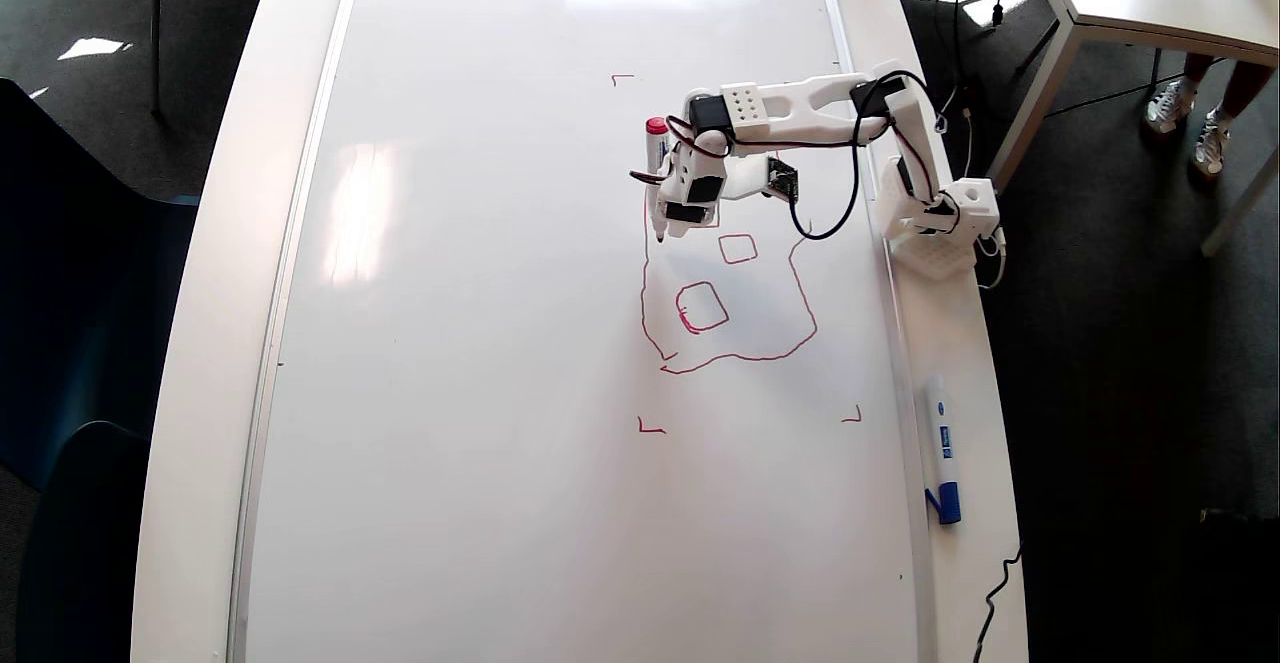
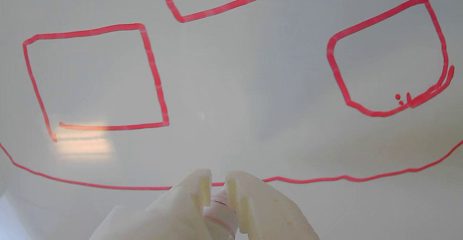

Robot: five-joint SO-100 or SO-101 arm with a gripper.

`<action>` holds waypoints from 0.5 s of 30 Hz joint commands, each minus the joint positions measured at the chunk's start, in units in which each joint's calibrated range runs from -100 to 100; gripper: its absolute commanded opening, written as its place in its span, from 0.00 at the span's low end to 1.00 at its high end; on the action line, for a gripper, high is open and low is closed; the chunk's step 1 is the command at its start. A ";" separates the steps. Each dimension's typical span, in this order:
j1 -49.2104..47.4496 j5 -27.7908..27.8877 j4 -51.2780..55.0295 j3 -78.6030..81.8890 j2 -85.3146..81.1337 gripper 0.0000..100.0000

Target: Draw on a whiteboard a robot head using a pen attached to the gripper

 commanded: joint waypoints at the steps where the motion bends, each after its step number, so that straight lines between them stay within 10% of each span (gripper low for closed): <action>1: 0.27 0.36 0.42 -3.42 1.18 0.01; 15: 0.20 0.26 -4.09 -3.51 4.19 0.01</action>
